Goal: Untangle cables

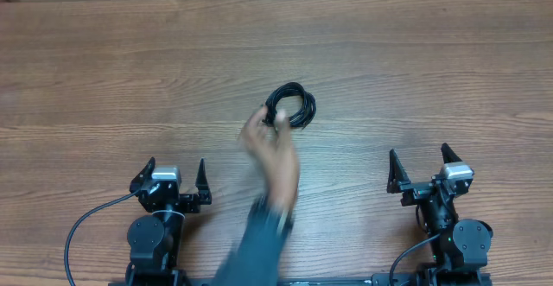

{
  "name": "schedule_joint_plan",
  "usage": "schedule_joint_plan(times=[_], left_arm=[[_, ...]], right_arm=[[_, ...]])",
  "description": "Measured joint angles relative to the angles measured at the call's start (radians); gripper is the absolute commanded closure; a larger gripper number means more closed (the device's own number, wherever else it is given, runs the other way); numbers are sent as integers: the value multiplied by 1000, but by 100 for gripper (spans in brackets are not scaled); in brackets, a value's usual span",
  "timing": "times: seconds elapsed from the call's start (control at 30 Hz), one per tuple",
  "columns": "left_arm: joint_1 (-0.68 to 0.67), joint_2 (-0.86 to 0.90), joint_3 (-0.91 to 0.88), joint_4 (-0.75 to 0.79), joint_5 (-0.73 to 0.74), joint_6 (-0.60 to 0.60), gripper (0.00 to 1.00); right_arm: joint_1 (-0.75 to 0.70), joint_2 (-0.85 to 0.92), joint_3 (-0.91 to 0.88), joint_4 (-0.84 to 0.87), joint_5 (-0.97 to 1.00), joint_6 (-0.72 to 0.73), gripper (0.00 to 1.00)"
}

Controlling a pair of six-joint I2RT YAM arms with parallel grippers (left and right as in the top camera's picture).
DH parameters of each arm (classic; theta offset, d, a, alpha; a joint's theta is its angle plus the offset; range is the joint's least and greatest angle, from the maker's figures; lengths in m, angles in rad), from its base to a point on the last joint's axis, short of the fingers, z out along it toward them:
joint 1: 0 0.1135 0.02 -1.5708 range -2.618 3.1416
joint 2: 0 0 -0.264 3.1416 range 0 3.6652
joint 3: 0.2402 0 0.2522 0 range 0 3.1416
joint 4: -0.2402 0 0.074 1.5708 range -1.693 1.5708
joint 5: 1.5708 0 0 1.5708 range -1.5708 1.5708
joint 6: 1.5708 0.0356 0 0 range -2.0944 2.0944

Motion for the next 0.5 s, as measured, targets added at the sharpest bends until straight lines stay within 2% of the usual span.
schedule_joint_plan(times=[0.5], left_arm=[[0,0,0,0,0,0,0]], right_arm=[[0,0,0,0,0,0,0]])
